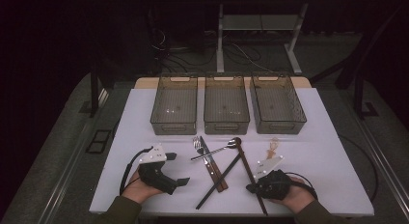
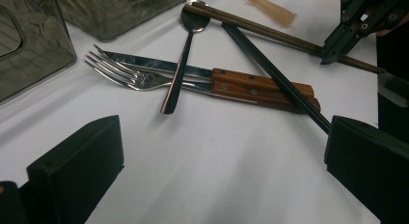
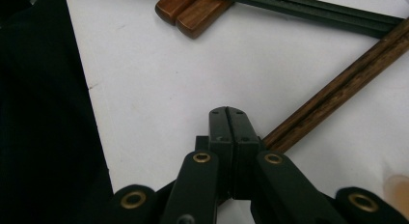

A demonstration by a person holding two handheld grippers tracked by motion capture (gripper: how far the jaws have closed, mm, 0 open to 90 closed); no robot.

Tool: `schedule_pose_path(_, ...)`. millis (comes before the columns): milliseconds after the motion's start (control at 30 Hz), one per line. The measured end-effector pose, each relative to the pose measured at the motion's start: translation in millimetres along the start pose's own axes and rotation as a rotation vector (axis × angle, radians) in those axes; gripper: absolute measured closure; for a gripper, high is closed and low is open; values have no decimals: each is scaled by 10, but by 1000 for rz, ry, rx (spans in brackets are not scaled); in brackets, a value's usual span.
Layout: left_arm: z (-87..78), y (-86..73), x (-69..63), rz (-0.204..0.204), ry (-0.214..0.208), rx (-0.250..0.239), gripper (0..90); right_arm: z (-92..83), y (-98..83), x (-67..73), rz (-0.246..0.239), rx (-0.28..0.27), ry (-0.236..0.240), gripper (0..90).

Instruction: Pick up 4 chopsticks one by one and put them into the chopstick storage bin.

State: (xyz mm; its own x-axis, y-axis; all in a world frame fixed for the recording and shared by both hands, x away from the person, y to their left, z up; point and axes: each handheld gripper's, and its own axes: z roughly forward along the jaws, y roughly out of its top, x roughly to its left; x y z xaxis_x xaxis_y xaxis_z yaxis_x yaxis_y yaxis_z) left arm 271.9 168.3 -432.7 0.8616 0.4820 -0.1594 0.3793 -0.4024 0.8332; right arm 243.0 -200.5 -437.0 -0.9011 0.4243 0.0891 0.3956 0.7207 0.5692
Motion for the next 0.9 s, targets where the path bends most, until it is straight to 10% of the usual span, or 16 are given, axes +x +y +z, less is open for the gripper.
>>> schedule_pose_path(900, 7, -4, -2, 5, 7, 5, 0, -168, -127, -92, 22, 1, -51, 894)
